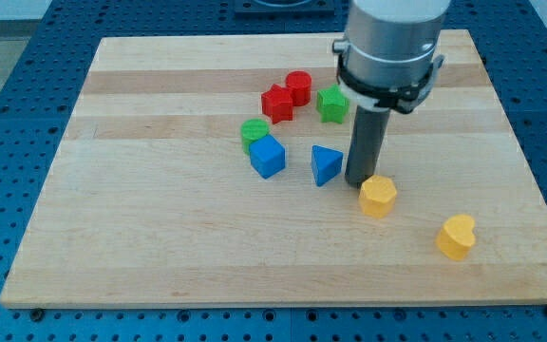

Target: Push the hexagon into the heart

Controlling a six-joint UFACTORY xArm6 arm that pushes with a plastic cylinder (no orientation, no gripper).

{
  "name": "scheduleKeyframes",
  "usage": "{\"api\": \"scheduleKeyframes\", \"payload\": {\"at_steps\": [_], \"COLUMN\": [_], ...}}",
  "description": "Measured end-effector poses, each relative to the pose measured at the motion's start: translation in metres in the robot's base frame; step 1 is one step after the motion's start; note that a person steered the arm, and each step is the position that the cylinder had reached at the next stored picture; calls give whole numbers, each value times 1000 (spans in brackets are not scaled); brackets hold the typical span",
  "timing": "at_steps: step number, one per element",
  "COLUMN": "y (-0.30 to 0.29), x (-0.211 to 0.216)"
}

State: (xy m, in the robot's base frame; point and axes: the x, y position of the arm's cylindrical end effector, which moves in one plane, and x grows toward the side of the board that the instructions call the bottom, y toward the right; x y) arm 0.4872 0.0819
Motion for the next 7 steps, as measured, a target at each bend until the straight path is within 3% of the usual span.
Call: {"api": "scheduleKeyframes", "payload": {"at_steps": [3, 7], "y": [2, 51], "x": [50, 54]}}
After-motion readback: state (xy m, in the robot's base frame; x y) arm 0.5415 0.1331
